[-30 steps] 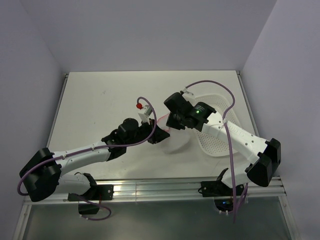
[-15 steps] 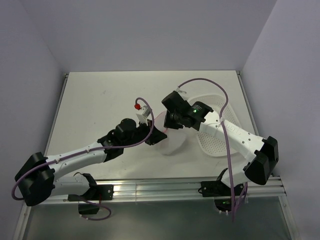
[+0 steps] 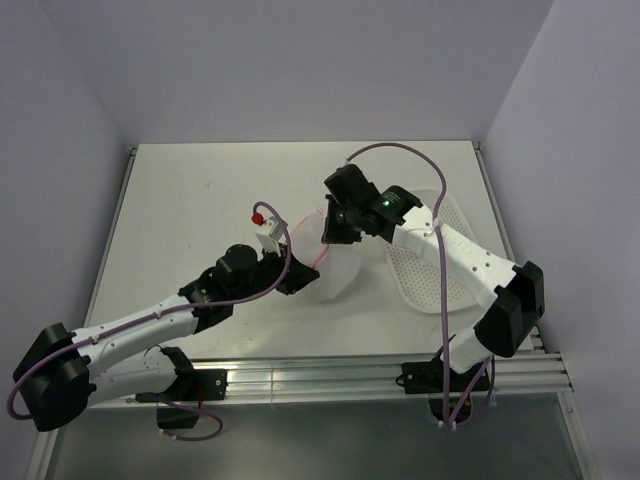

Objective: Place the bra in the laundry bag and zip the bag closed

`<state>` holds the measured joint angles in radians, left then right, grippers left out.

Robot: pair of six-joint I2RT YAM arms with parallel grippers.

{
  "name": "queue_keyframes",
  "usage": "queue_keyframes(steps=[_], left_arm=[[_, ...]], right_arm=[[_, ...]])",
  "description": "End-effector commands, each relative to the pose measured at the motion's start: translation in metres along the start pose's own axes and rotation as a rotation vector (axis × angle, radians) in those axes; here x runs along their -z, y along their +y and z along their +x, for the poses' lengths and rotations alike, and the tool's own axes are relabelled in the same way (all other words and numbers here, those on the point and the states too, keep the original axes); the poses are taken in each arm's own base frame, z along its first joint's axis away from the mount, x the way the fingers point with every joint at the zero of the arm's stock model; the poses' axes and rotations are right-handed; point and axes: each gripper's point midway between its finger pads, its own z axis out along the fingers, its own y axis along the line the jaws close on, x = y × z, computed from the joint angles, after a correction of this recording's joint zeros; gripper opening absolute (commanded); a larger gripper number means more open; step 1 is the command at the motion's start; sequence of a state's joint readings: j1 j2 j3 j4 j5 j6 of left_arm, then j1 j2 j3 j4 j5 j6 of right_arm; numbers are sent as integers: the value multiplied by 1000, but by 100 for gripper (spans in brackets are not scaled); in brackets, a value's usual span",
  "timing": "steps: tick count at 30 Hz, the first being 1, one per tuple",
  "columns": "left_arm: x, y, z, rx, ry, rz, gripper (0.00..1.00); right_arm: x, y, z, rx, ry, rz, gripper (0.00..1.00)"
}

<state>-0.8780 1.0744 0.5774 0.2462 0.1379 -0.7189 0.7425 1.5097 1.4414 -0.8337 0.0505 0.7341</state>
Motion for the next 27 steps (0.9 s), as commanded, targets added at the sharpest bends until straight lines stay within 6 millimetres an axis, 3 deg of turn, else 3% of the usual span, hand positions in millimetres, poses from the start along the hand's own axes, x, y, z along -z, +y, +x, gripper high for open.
queue_keyframes(steps=[1, 6, 12, 16, 17, 24, 27], left_arm=[[7, 6, 10, 5, 14, -6, 0], [10, 17, 20, 20, 22, -31, 0], [19, 27, 28, 43, 17, -56, 0], [26, 25, 28, 55, 10, -54, 0], [27, 24, 27, 57, 8, -52, 0], [38, 4, 6, 55, -29, -18, 0], [35, 6, 7, 51, -11, -36, 0]], right_arm=[[7, -1, -32, 43, -81, 14, 0], [2, -3, -41, 52, -77, 26, 0], [-1, 4, -67, 55, -92, 18, 0], [-1, 28, -90, 62, -99, -46, 0], [-12, 29, -89, 66, -76, -39, 0], [-30, 60, -83, 100, 1, -179, 0], [-37, 49, -82, 88, -8, -131, 24]])
